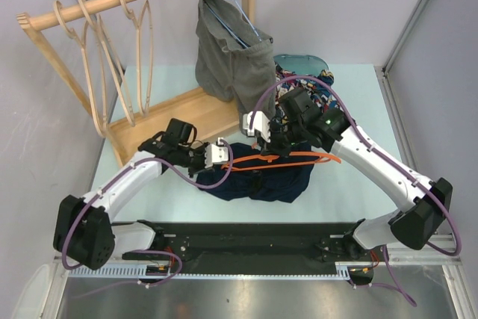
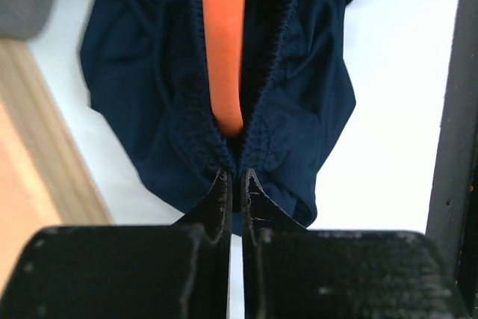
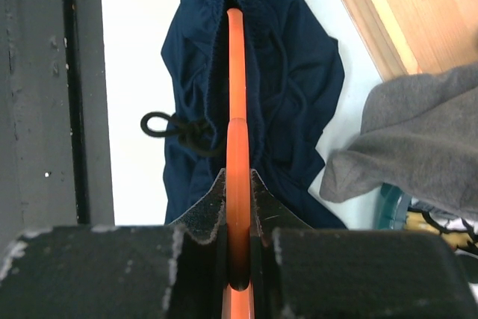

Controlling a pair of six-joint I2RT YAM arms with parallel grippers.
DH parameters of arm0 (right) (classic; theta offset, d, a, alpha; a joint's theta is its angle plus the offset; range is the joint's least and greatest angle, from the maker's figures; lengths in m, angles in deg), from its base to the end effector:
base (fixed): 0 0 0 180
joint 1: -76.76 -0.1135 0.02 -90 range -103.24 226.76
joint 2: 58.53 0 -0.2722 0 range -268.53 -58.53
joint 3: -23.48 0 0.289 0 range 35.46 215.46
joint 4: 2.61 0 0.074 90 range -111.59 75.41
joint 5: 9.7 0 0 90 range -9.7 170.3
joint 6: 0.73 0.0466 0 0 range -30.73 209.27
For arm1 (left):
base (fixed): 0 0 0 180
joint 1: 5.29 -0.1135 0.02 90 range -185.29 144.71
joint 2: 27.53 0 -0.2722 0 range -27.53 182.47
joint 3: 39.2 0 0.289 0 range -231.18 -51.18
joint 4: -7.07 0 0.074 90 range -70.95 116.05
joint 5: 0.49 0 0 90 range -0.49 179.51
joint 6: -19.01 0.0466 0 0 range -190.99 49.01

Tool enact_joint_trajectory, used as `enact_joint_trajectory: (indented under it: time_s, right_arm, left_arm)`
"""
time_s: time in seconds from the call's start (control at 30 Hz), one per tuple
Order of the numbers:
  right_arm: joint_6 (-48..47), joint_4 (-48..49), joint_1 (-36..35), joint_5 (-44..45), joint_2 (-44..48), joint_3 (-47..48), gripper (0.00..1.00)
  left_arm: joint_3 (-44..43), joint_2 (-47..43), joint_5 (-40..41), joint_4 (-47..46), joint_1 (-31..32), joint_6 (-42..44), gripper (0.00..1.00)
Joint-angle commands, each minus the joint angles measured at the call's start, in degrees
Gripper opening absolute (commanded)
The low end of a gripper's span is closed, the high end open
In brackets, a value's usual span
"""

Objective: Place the shorts on the hanger

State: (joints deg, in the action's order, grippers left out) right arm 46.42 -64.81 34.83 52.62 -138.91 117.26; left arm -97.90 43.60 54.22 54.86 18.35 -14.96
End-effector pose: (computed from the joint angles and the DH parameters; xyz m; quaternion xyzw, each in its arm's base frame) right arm 0.2322 0.2377 0.3621 -0.6749 0.6145 0.2212 0.3434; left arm 0.2364 -0.1329 0.2116 0.6498 0.6573 -0.2130 0.3169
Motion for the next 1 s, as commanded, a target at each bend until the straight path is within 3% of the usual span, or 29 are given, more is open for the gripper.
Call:
enact_joint_trajectory:
  time_s: [0.0,0.33,0.37,0.4,0.5,0.6,0.8,0.97]
  right_arm:
    - [0.93,5.91,-0.52,-3.43,-0.74,-0.76,0.0]
    - [3.3,18.21,-0.78,-9.31,-1.54,-5.24,0.0]
    - [3.3,18.83,-0.52,-10.71,-1.71,-5.68,0.0]
    - [3.39,19.36,-0.26,-11.25,-1.71,-6.21,0.0]
    - [2.95,20.77,0.44,-12.57,-1.8,-7.26,0.0]
    - [2.34,21.3,0.97,-13.71,-1.71,-7.79,0.0]
    - [0.93,21.82,1.15,-15.21,-1.71,-8.67,0.0]
    - [2.07,24.02,0.97,-14.77,-2.06,-8.85,0.0]
  left_arm:
    - [-4.78,-3.89,-5.31,2.24,0.62,-0.04,0.01]
    - [-7.95,-5.74,-6.02,2.33,2.46,-2.68,0.02]
    - [-7.95,-5.83,-5.24,2.16,2.47,-3.38,0.07]
    - [-7.95,-5.92,-4.62,2.5,2.38,-3.56,0.25]
    - [-7.51,-6.97,-6.01,4.87,-0.07,-2.95,0.55]
    - [-5.24,-7.85,-7.25,7.5,-5.43,1.7,0.69]
    - [-1.1,-7.59,-7.6,3.22,-5.53,3.47,0.79]
    - [-1.88,-4.34,-10.15,-0.73,-3.17,1.89,0.78]
